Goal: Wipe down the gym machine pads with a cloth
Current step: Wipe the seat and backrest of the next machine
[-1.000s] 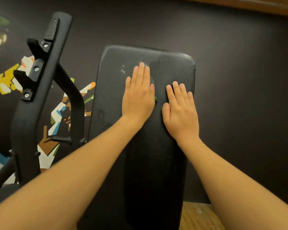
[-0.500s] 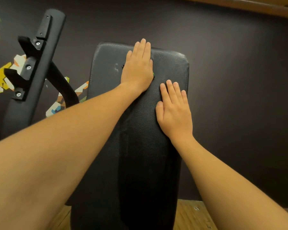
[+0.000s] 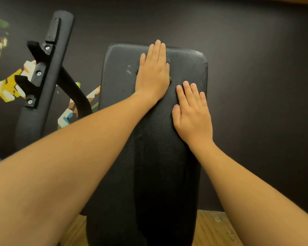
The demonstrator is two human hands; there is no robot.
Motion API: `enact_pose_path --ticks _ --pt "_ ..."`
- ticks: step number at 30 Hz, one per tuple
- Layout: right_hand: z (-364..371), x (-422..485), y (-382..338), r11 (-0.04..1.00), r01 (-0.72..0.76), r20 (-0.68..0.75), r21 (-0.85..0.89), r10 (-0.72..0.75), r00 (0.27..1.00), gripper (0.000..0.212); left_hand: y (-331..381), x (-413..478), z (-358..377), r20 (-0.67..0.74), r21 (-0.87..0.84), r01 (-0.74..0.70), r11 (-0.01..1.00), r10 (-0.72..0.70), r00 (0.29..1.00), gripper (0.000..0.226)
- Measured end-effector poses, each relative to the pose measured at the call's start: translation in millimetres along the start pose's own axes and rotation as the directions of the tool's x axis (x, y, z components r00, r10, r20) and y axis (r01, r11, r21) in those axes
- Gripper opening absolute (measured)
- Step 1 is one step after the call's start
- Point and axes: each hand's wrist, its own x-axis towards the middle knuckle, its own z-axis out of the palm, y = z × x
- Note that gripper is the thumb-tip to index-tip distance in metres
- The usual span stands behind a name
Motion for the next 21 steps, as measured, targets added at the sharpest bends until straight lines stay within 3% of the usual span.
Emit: enact_pose_path --ticks 8,14,21 --pt "-0.9 1.1 0.7 1.000 -0.002 0.002 0.008 0.002 1.000 0.056 -12.2 15.1 -6.7 0.072 0.015 -0.140 0.990 0.138 0.988 0.057" --pt "-1.4 1.1 0.2 1.000 -0.007 0.010 0.017 0.007 1.000 0.056 -2.2 -22.0 4.5 0.014 0.012 -0.034 0.999 0.033 0.999 0.059" --pt "-1.7 1.1 2.2 1.000 -0.010 0.014 0.021 0.009 1.000 0.056 -4.8 6.1 -4.5 0.063 0.023 -0.102 0.994 0.100 0.993 0.058"
